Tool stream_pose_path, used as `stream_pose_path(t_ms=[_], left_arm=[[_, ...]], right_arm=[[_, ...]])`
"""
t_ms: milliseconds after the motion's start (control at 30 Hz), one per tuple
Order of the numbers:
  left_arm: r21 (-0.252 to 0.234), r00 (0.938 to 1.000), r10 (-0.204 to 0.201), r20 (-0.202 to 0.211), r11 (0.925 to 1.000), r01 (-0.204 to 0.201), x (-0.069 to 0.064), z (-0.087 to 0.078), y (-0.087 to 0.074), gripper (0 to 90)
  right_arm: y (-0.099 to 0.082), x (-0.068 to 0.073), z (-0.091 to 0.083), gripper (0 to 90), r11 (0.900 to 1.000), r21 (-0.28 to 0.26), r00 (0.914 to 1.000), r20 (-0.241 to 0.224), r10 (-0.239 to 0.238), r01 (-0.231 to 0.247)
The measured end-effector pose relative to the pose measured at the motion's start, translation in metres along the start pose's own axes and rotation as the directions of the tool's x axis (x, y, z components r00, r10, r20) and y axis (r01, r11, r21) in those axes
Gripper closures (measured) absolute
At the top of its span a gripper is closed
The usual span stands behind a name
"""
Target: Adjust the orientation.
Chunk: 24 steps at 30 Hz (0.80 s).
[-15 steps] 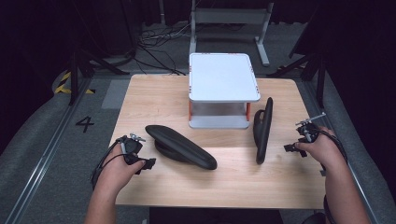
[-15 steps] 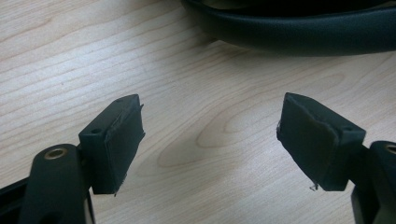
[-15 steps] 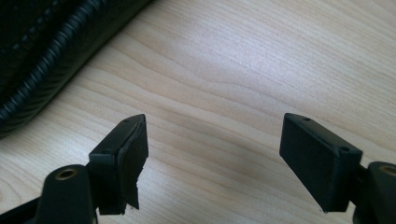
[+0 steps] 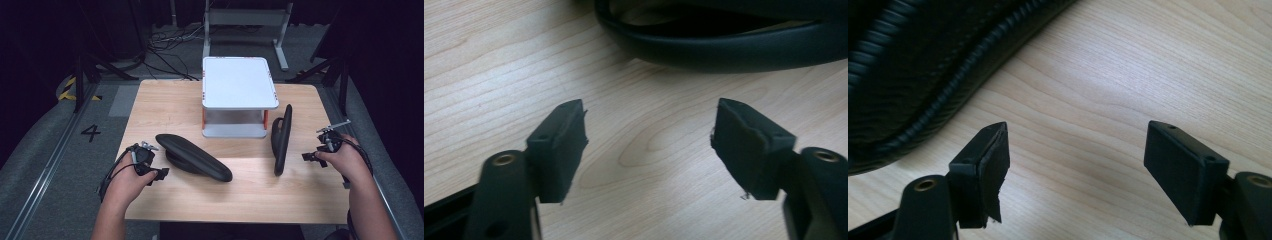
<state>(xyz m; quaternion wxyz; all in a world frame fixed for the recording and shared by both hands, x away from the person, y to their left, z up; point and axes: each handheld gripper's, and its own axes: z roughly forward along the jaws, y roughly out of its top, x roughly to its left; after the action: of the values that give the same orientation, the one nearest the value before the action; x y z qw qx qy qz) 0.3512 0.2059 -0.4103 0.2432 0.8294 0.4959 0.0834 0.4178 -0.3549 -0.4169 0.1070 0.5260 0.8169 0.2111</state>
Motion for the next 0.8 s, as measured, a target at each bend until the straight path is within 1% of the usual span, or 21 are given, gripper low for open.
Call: stream_pose_path(t_ms=[33, 67, 100, 133, 167, 200, 233, 267, 300, 333, 367, 400, 433, 467, 500, 567, 600, 633, 733, 800], left_arm=[[-0.008, 0.9999, -0.007, 0.013, 0.9999, 0.008, -0.002, -0.001, 0.002, 34.7], [-0.008, 0.9999, -0.007, 0.013, 0.9999, 0.008, -0.002, -0.001, 0.002, 37.4], [-0.002, 0.9995, -0.008, 0.029, 1.0, 0.008, -0.005, -0.001, 0.003, 40.8], [0.004, 0.9995, -0.006, 0.032, 1.0, 0.006, -0.007, 0.0, 0.004, 42.1], [0.017, 0.999, -0.006, 0.045, 0.9998, 0.005, -0.009, 0.0, 0.004, 44.4], [0.017, 0.999, -0.006, 0.045, 0.9998, 0.005, -0.009, 0.0, 0.004, 48.6], [0.047, 0.9979, 0.035, 0.054, 0.9982, -0.038, -0.013, 0.0, 0.006, 55.3], [0.055, 0.9969, 0.055, 0.056, 0.9968, -0.058, -0.015, 0.001, 0.007, 60.3], [0.069, 0.9952, 0.083, 0.053, 0.9939, -0.087, -0.018, 0.001, 0.008, 65.8], [0.068, 0.9939, 0.097, 0.052, 0.9925, -0.101, -0.02, 0.001, 0.008, 70.4], [0.077, 0.9921, 0.11, 0.061, 0.9905, -0.114, -0.022, 0.002, 0.01, 73.5], [0.077, 0.9921, 0.11, 0.061, 0.9905, -0.114, -0.022, 0.002, 0.01, 77.4], [0.09, 0.9899, 0.113, 0.085, 0.9886, -0.121, -0.026, 0.006, 0.011, 79.6], [0.09, 0.9899, 0.113, 0.085, 0.9886, -0.121, -0.026, 0.006, 0.011, 80.4], [0.112, 0.9877, 0.116, 0.105, 0.9855, -0.128, -0.031, 0.011, 0.011, 81.5], [0.116, 0.9872, 0.118, 0.107, 0.9847, -0.13, -0.032, 0.013, 0.012, 81.7], [0.136, 0.9858, 0.123, 0.115, 0.9811, -0.138, -0.036, 0.017, 0.012, 80.2], [0.136, 0.9858, 0.123, 0.115, 0.9811, -0.138, -0.036, 0.017, 0.012, 79.8], [0.146, 0.9828, 0.124, 0.137, 0.9788, -0.143, -0.042, 0.022, 0.012, 80.0], [0.158, 0.9805, 0.129, 0.148, 0.9756, -0.153, -0.046, 0.028, 0.013, 79.3]], right_arm=[[0.0, 0.003, -0.005, 26.7, 0.9999, -0.013, 1.0, -0.001, 0.0, 0.0], [0.0, 0.003, -0.005, 26.7, 0.9999, -0.013, 1.0, -0.001, 0.0, 0.0], [0.001, 0.005, -0.01, 26.9, 0.9996, -0.027, 1.0, 0.005, -0.008, 0.008], [0.001, 0.007, -0.012, 26.9, 0.9994, -0.033, 0.9999, 0.009, -0.008, 0.008], [0.002, 0.008, -0.014, 27.0, 0.9993, -0.035, 0.9999, 0.009, -0.01, 0.011], [0.002, 0.008, -0.014, 27.0, 0.9993, -0.035, 0.9999, 0.009, -0.01, 0.011], [0.003, 0.013, -0.019, 28.6, 0.9986, -0.048, 0.9997, 0.009, -0.023, 0.023], [0.004, 0.015, -0.021, 30.8, 0.9982, -0.049, 0.9994, 0.002, -0.034, 0.034], [0.005, 0.016, -0.023, 34.3, 0.9976, -0.044, 0.9985, -0.006, -0.054, 0.054], [0.006, 0.019, -0.025, 36.1, 0.9969, -0.045, 0.9976, -0.023, -0.065, 0.064], [0.006, 0.02, -0.026, 36.6, 0.9972, -0.046, 0.9976, -0.032, -0.061, 0.059], [0.006, 0.02, -0.026, 36.6, 0.9972, -0.046, 0.9976, -0.032, -0.061, 0.059], [0.007, 0.024, -0.027, 37.8, 0.9964, -0.05, 0.9968, -0.039, -0.071, 0.069], [0.007, 0.026, -0.028, 37.9, 0.996, -0.051, 0.9963, -0.04, -0.075, 0.073], [0.008, 0.028, -0.03, 38.0, 0.9954, -0.059, 0.9962, -0.039, -0.078, 0.076], [0.009, 0.03, -0.031, 38.5, 0.9941, -0.068, 0.9954, -0.039, -0.088, 0.085], [0.01, 0.034, -0.035, 39.6, 0.9926, -0.081, 0.9944, -0.046, -0.095, 0.091], [0.01, 0.034, -0.035, 39.6, 0.9926, -0.081, 0.9944, -0.046, -0.095, 0.091], [0.012, 0.041, -0.037, 41.3, 0.9914, -0.089, 0.9921, -0.073, -0.102, 0.096], [0.013, 0.047, -0.038, 42.1, 0.9897, -0.094, 0.9901, -0.08, -0.115, 0.108]])
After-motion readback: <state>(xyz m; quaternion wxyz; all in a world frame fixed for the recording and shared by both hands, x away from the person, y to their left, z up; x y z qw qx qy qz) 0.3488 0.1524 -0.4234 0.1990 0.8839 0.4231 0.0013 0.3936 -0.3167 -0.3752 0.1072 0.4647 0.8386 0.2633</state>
